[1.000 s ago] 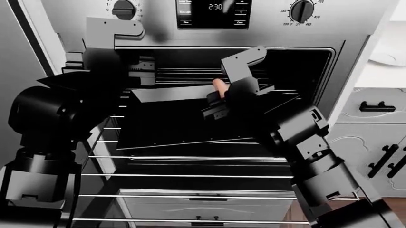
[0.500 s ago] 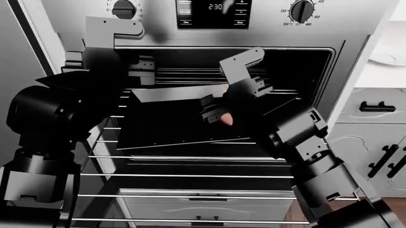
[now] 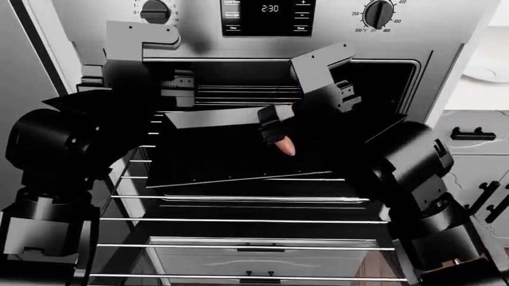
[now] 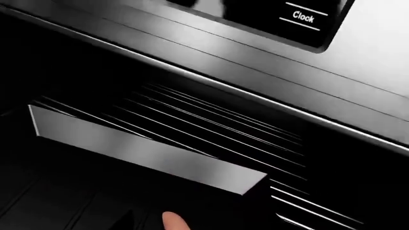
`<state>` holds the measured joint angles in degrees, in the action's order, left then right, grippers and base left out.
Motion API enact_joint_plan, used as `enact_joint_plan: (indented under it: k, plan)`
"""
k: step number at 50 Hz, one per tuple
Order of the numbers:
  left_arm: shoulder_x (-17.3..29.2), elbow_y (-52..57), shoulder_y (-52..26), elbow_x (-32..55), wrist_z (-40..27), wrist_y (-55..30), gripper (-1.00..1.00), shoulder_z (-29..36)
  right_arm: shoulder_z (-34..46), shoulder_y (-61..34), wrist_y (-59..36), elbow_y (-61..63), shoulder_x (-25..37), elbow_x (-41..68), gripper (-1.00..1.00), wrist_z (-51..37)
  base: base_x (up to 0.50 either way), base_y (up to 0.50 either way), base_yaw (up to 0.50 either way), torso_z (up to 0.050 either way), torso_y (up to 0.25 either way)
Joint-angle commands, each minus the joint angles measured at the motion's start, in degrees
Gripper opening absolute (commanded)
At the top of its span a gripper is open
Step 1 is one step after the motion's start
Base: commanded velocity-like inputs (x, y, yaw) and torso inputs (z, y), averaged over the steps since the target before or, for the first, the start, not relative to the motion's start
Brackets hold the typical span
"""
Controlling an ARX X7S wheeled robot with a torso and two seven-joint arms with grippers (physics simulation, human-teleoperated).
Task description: Place the sweet potato on the top rack of the oven.
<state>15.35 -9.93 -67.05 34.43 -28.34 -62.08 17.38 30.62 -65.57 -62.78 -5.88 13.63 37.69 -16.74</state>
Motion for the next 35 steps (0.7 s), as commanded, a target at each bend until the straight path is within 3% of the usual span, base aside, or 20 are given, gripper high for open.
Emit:
enact_joint_plan:
  k: [1,19,35]
  plan:
    - [0.42,3.41,0.96,1.41,-0.98,-1.55,1.0,-0.87,-4.59,1.39,-5.58,10.72,2.44,4.04,1.0,-4.72,0.0,0.0,0.0,0.0,0.0]
    - [1.52,17.6,4.62,7.99,-4.76,-8.23,1.0,-5.73,-13.53,6.14,-11.91,23.81,5.81,10.65,1.0,-11.67,0.0,0.0,0.0,0.0,0.0]
    - [-0.36,31.3,7.7,16.5,-10.96,-17.29,1.0,-11.56,-23.48,7.02,-21.3,35.55,5.15,20.39,1.0,-20.33,0.0,0.0,0.0,0.0,0.0]
